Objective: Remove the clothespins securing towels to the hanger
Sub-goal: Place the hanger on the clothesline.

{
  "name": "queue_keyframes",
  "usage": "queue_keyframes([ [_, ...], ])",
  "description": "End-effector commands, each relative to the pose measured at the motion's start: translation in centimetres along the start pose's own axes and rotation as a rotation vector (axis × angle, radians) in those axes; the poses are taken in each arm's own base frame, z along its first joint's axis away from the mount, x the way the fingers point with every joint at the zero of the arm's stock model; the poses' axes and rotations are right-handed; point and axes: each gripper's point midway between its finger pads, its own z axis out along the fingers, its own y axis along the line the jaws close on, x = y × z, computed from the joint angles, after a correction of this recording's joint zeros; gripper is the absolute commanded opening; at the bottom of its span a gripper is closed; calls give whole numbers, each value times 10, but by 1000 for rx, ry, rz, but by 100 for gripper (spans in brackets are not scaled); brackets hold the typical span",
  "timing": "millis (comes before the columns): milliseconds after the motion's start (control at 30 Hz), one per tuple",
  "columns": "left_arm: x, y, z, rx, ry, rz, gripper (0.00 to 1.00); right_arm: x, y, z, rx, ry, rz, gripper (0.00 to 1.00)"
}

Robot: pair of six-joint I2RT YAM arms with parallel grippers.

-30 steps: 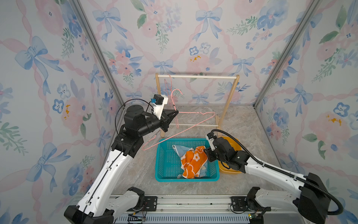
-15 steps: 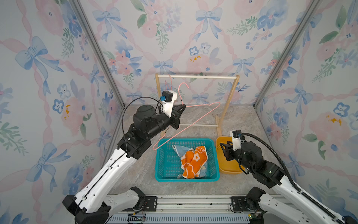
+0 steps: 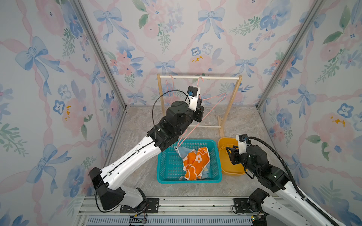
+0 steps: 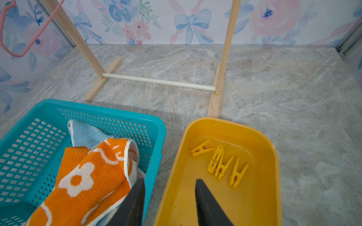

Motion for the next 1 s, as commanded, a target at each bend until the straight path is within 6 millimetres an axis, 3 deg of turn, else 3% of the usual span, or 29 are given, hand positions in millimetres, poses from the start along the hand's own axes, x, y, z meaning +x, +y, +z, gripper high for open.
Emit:
queue_keyframes([
  [0,-19,12,7,-128,-61,16,0,7,1,5,-18,6,30,44],
  [500,-19,-2,69,-211,-91,33,0,13,5,15,-42,12,53,42],
  [967,1,-11,122,-250,-78,78,0,14,4,15,-45,-4,60,41],
])
